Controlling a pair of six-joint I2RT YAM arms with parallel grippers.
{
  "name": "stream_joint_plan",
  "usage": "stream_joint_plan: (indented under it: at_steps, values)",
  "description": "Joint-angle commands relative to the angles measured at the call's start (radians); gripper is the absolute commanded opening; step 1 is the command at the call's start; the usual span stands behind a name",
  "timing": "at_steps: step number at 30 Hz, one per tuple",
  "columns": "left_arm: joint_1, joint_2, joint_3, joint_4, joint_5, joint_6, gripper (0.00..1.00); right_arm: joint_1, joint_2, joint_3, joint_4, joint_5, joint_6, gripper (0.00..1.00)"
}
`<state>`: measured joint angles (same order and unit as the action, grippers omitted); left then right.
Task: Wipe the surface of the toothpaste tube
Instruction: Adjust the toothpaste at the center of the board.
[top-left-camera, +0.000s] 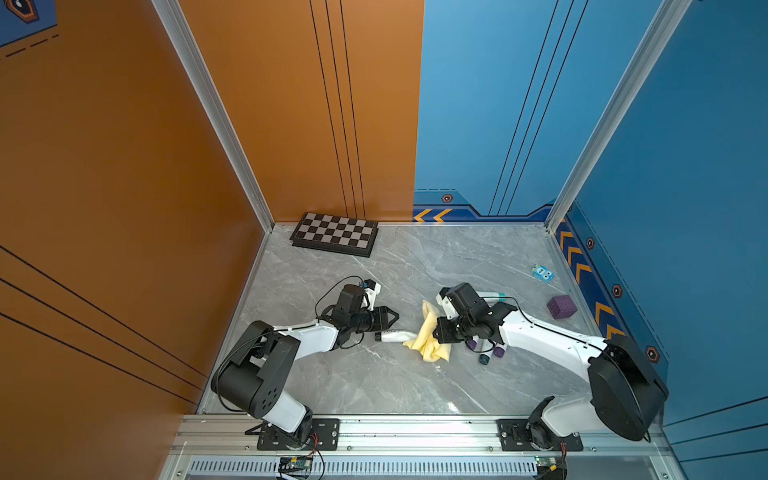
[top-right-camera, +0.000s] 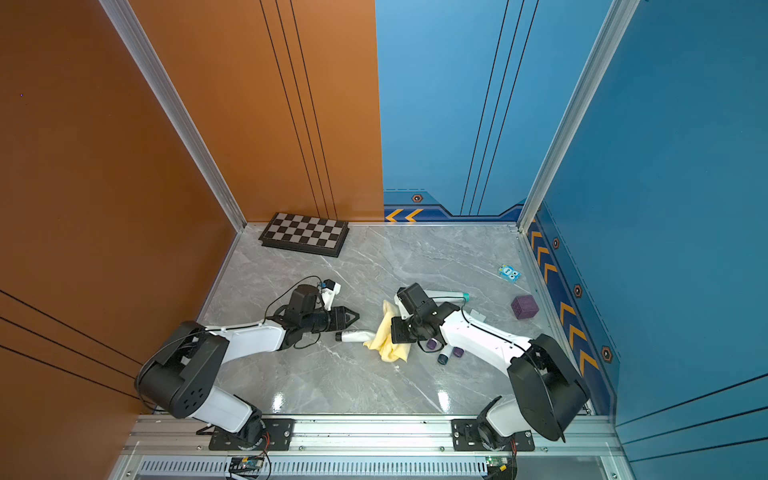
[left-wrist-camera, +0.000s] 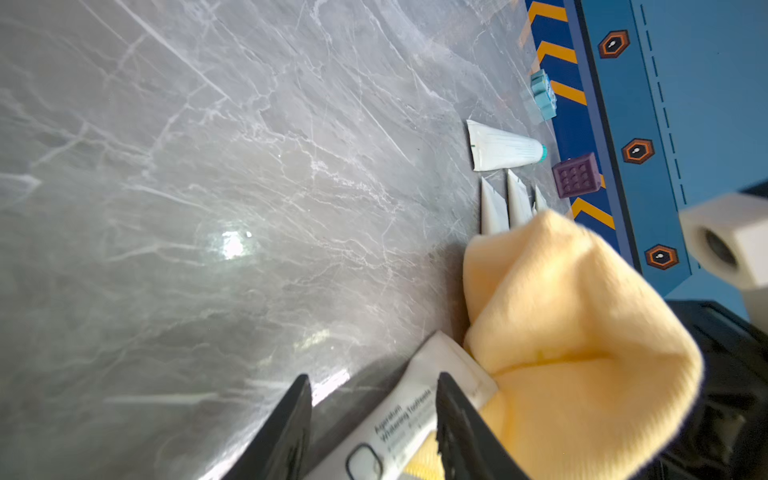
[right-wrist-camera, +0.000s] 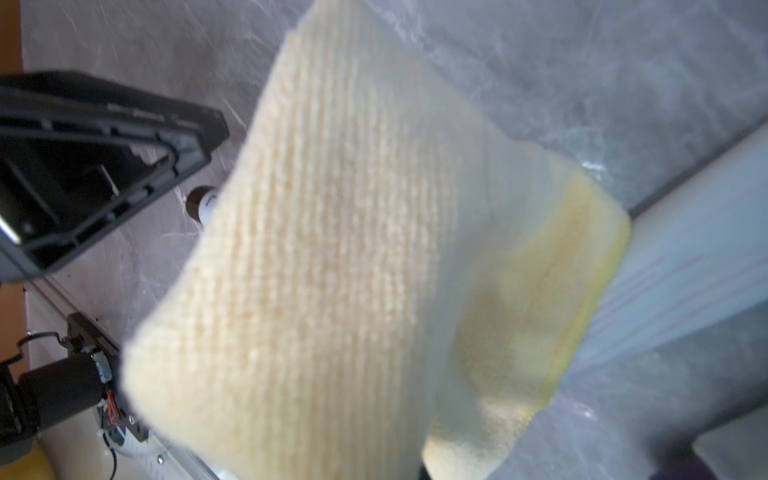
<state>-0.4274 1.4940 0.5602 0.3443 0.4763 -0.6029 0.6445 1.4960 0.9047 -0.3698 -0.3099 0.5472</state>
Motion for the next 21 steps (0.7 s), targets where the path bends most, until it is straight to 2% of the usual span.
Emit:
stream_joint_plan:
  at_steps: [1,5,10,13,16,21]
  values:
    - [0.018,-0.08,-0.039,-0.045,0.034,-0.004,0.56,-0.044,0.077,0.079,0.016,-0.059,-0.029,0.0]
    - [0.008,-0.189,-0.058,-0.135,0.035,0.038,0.65,-0.063,0.14,0.156,0.007,-0.087,-0.032,0.0]
    - [-0.074,-0.328,-0.009,-0.417,-0.101,0.182,0.79,-0.075,0.188,0.241,-0.03,-0.104,-0.035,0.0]
    - [-0.178,-0.384,-0.018,-0.502,-0.312,0.232,0.85,-0.132,0.162,0.252,-0.065,-0.12,-0.04,0.0]
    - [-0.295,-0.407,-0.036,-0.569,-0.543,0.254,0.85,-0.227,0.07,0.241,-0.116,-0.111,-0.054,0.0]
    - [-0.413,-0.39,-0.023,-0.585,-0.864,0.264,0.85,-0.32,-0.065,0.233,-0.164,-0.13,-0.055,0.0]
